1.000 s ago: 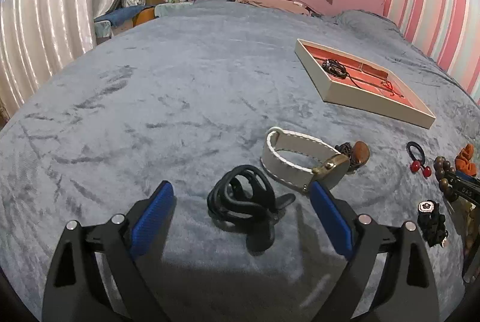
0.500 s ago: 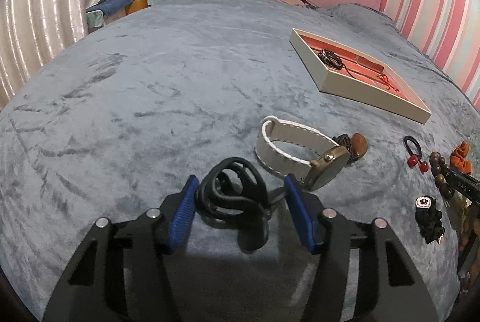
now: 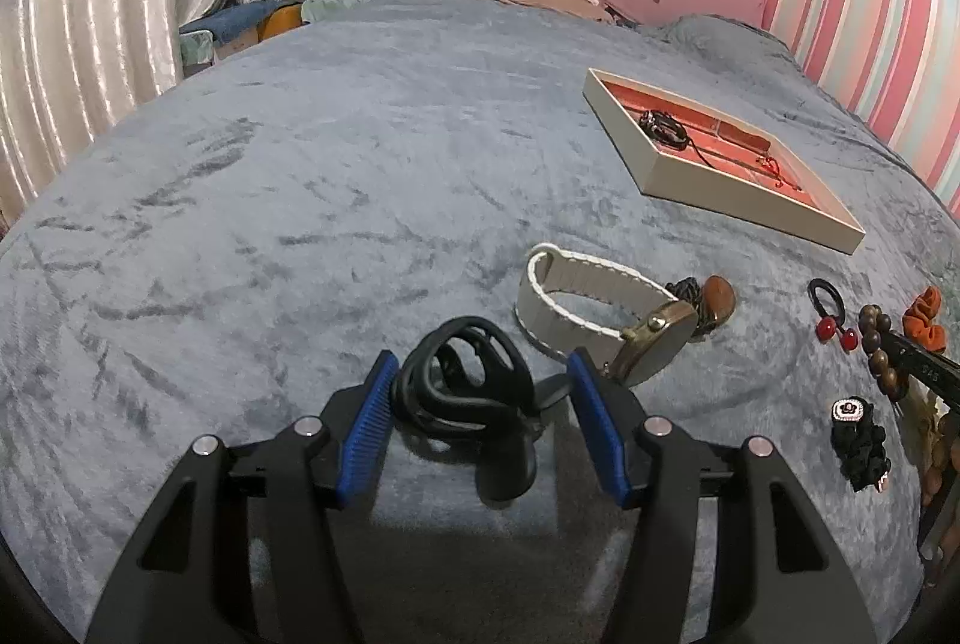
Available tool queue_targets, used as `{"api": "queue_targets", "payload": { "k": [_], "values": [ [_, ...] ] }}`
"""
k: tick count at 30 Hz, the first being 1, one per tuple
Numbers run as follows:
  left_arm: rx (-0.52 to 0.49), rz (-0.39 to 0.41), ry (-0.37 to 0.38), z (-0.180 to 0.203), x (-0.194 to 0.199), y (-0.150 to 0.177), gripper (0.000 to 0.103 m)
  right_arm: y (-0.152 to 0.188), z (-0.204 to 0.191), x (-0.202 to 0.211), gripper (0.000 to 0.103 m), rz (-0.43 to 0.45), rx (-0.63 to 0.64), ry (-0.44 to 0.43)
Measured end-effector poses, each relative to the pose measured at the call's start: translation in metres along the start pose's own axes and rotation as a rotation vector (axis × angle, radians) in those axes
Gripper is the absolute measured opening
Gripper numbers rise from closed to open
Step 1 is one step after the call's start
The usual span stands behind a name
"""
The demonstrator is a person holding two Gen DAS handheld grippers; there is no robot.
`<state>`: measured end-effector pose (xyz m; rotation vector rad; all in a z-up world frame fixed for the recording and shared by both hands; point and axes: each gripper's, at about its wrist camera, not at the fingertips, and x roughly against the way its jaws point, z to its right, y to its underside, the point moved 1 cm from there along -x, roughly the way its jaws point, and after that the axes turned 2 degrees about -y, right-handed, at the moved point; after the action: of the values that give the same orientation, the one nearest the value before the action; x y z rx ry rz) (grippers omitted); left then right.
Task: Organize jewelry
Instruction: 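Grasp the black hair tie with the left gripper while the right grasps the wooden bead bracelet, then carry the hair tie and bead bracelet to the tray and release them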
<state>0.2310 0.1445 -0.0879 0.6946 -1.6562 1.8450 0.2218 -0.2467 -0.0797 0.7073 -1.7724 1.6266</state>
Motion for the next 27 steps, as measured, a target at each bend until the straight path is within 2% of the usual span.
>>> {"api": "queue_targets", "payload": {
  "k": [9, 17, 27],
  "values": [
    [-0.032, 0.043, -0.031, 0.007, 0.012, -0.007, 0.058, -0.007, -0.008, 0.013, 0.02, 0.069, 0.03, -0.004],
    [-0.051, 0.096, -0.015, 0.023, 0.02, -0.034, 0.058, -0.021, -0.012, 0.014, 0.02, 0.101, 0.036, -0.018],
    [-0.115, 0.13, 0.031, 0.082, 0.008, -0.078, 0.058, -0.052, -0.019, 0.015, 0.02, 0.135, 0.043, -0.061]
  ]
}}
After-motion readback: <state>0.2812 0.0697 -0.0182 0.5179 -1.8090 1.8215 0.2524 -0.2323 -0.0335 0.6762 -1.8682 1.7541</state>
